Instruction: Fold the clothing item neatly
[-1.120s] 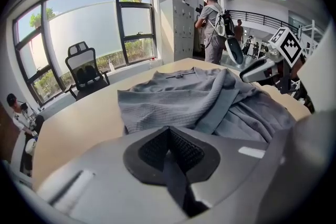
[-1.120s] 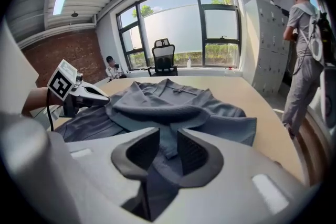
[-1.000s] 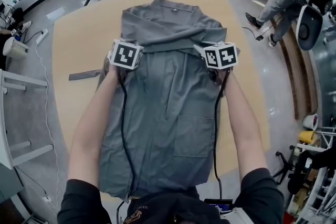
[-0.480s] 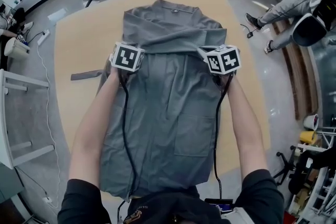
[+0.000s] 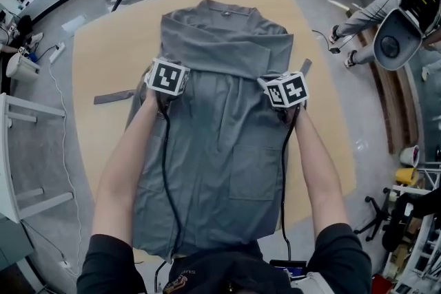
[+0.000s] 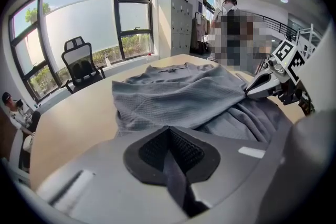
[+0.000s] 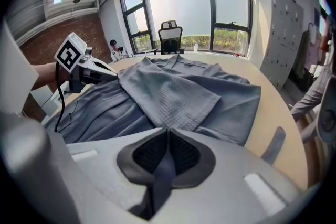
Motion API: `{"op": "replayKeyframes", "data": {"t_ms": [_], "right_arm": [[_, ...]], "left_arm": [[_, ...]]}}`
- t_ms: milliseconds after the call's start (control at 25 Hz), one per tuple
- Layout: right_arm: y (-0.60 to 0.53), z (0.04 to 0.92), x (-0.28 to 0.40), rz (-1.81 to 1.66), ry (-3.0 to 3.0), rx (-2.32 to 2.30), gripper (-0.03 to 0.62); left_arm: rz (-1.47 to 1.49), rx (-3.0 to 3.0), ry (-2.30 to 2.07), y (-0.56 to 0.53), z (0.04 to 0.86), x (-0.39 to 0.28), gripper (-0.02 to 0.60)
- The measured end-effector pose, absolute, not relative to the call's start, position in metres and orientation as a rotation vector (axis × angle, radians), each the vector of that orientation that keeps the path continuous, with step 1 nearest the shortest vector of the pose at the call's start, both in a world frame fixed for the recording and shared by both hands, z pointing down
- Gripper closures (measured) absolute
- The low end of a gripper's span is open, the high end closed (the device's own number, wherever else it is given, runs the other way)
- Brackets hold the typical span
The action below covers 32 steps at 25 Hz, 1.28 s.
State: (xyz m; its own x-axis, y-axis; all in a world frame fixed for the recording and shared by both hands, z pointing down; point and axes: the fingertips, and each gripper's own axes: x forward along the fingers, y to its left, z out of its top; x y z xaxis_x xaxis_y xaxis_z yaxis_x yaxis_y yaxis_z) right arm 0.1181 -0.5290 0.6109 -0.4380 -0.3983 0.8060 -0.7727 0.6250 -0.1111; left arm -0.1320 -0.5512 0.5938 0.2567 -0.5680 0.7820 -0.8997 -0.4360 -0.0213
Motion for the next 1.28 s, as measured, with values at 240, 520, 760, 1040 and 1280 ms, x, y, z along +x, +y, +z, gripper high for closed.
{"op": "replayKeyframes", "data": {"t_ms": [240, 520, 760, 1040, 1280], "right_arm": [[-0.537, 0.586, 0.117, 0.627, -2.165, 0.954, 0.579], [-0.594, 0.561, 0.116, 0.551, -2.174, 0.999, 0.579], [-0.639, 0.579, 0.099, 0.51, -2.135, 0.932, 0.538], [-0.638, 0.624, 0.112, 0.479, -1.965, 0.823, 0.591], [-0.655, 0.603, 0.127, 0.468, -2.021, 1.012, 0.592]], "left_arm": [[1.042, 2.069, -1.378, -0.547, 0.591, -0.15, 0.574], [0.997, 2.101, -1.387, -0.562, 0.582, -0.132, 0.574], [0.977, 2.152, -1.383, -0.581, 0.573, -0.119, 0.574], [0.996, 2.07, -1.391, -0.581, 0.595, -0.136, 0.574], [1.025, 1.996, -1.441, -0.579, 0.602, -0.159, 0.574]]}}
